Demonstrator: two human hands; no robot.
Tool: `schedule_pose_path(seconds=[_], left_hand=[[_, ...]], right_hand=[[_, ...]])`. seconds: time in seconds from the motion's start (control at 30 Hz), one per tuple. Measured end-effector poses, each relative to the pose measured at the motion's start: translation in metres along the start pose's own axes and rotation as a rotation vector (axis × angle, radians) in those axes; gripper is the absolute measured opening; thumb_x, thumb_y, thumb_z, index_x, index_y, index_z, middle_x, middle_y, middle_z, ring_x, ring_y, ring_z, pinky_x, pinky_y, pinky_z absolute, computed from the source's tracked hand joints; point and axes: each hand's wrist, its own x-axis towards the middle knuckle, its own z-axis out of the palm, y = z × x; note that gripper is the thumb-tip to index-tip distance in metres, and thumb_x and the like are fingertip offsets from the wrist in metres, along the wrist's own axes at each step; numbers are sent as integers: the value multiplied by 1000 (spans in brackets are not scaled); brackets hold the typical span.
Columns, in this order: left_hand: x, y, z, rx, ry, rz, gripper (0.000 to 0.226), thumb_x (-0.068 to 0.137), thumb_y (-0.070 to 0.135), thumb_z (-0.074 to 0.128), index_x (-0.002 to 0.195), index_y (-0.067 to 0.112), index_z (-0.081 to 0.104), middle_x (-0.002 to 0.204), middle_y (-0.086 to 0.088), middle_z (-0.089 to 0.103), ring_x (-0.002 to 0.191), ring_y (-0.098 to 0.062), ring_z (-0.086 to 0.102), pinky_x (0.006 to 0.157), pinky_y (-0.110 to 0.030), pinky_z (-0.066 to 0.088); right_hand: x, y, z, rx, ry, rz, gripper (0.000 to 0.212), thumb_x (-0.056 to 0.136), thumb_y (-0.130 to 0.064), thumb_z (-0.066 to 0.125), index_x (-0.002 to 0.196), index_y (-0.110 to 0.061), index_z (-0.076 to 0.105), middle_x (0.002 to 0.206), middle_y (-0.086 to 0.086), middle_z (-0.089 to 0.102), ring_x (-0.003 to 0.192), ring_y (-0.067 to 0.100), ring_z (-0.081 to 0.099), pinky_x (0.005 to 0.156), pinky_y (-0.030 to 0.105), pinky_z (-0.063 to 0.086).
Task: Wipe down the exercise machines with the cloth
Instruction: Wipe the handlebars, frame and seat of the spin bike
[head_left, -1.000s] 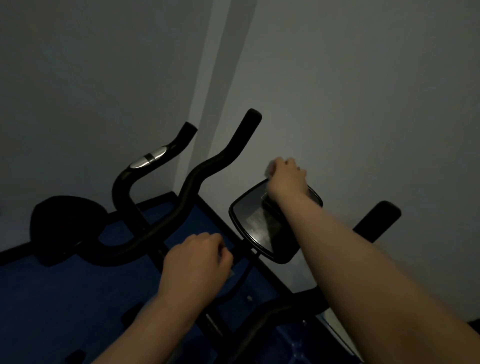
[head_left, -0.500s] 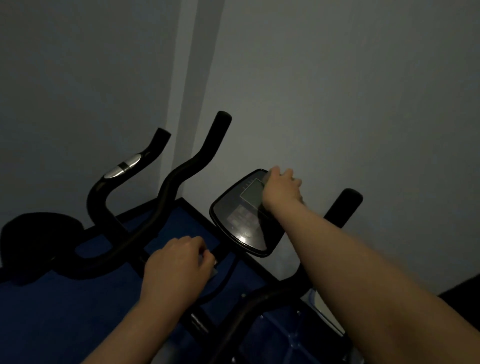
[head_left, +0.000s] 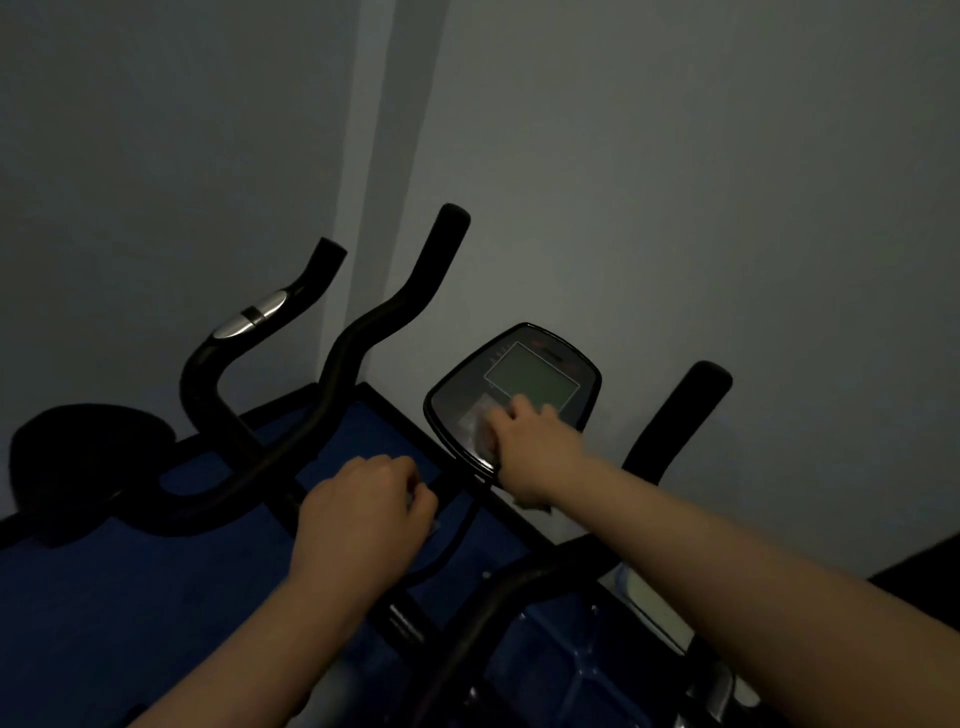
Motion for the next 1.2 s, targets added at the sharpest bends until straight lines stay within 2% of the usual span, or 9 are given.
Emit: schedule_pose_path(seconds=[0.13,0.23,0.4,0.6,0.67,0.77,0.93,1.03,1.2], left_hand=[[-1,0,-1,-11,-23,-4,24,96,40,39,93,28,61,91,15,58,87,-4,50,60,-25,35],[-1,1,-1,-9,-23,-7,25,96,39,38,94,27,61,92,14,58,87,-5,50,63,-25,40],[-1,0,1,8,-3,-19,25,96,40,38,91,27,59,91,14,58,85,-5,50,65,-24,40],[-1,-1,2,32,-7,8,24,96,39,40,85,26,56,84,13,55,80,-5,49,59,-25,35],[-2,0,1,27,-3,7,24,96,40,40,88,27,58,87,13,56,83,-5,49,60,-25,35],[0,-1,2,22,-8,1,25,96,41,39,94,29,61,91,15,58,87,-4,50,62,-24,37],[0,1,1,4,-10,-15,25,96,39,39,95,27,61,91,14,58,87,-4,50,63,-24,38],[0,1,1,24,-3,-23,26,96,38,39,94,26,61,91,13,58,86,-5,50,63,-25,37],[1,-1,4,31,-2,-33,26,95,38,39,91,24,61,90,11,58,85,-7,51,65,-27,42]], right_hand=[[25,35,-20,65,101,349,57,91,-18,52,140,-12,23,141,17,26,126,39,32,96,43,41],[61,37,-37,203,192,476,55,89,-14,52,137,-12,25,138,17,27,122,39,32,97,44,39],[84,-19,-35,149,274,258,56,88,-13,53,137,-10,26,142,19,24,128,40,27,97,43,42],[16,-60,7,-12,81,-165,60,89,-23,60,140,-13,30,140,12,27,129,36,28,94,43,43],[-1,-37,8,-37,14,-134,52,92,-21,56,138,-12,34,139,11,29,129,34,30,96,42,40],[2,6,-8,21,-45,144,51,95,-22,50,141,-8,31,141,15,29,127,39,35,102,44,38],[56,35,-33,217,105,445,60,91,-17,53,143,-7,24,143,18,24,127,42,29,101,48,38],[83,28,-49,315,163,445,56,91,-13,54,140,-11,28,141,17,24,126,41,29,101,48,38],[78,0,-39,286,237,226,50,89,-16,56,134,-16,35,138,13,30,125,37,29,91,41,40]])
